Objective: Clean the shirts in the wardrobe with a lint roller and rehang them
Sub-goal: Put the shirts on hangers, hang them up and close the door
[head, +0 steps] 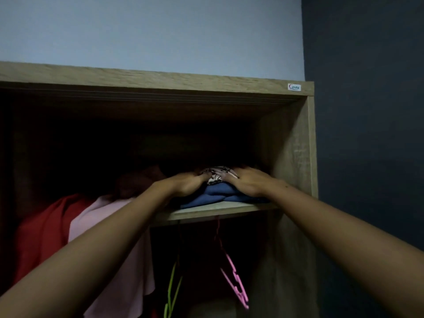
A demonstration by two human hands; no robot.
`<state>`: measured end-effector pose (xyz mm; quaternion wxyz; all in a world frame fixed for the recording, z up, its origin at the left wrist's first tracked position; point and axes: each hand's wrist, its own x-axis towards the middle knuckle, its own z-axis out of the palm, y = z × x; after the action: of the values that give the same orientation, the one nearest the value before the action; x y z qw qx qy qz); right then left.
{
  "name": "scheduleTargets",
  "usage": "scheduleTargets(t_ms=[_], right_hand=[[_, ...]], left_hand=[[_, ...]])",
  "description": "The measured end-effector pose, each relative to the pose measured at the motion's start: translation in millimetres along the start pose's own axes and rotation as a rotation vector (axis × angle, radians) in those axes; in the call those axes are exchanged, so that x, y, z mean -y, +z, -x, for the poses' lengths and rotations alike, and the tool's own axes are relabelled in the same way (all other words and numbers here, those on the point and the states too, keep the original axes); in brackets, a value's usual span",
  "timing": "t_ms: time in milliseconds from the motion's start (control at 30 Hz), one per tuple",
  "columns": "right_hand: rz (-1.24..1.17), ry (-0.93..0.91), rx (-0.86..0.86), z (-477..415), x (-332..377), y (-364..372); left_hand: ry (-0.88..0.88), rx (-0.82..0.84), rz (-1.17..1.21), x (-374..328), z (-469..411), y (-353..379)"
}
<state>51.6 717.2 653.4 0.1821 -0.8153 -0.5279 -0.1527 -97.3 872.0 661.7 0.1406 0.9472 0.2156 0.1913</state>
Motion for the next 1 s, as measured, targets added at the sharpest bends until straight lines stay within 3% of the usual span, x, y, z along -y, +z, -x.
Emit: scheduleTargets(t_ms=[167,233,367,467,533,600,700,800,900,1000], right_hand=[[0.009,0.144,0.015,-16.1,12.9,-6.7],[0.108,0.151,-0.085,-13.3,26.5,-7.9],[0.146,-0.009,-0.395,3.1,61.6,-1.9],[0.117,-0.102,-0.442,5.0,83.8,11.2],[0.123,-0.134,-0.44,5.0,97.1,20.9],[0.135,-0.146,-0.426,4.5,108.0,30.4],[0.093,-0.124,-0.372,4.1,118.0,40.1],[0.055,-0.114,-0.374,6.4,123.2,44.8],[-0.065,-0.108,-0.441,5.8,128.9,42.1],[-0.331,-0.085,-0.484,1.3,140.8,31.5]], left_hand=[[0.005,-0.002,-0.052,8.0,9.7,-10.6],[0.003,-0.07,-0.109,19.5,18.1,-21.7],[-0.237,-0.152,-0.375,61.2,28.4,-40.5],[-0.394,-0.105,-0.494,99.4,35.5,-47.7],[-0.318,-0.048,-0.473,133.5,4.6,-46.2],[-0.172,-0.025,-0.293,137.2,-9.7,-43.2],[-0.2,-0.148,-0.293,109.2,34.0,-42.3],[-0.309,-0.489,-0.432,114.8,57.0,-42.3],[-0.18,-0.722,-0.289,91.1,82.6,-58.0],[0.085,-0.782,-0.236,79.2,116.2,-68.0]])
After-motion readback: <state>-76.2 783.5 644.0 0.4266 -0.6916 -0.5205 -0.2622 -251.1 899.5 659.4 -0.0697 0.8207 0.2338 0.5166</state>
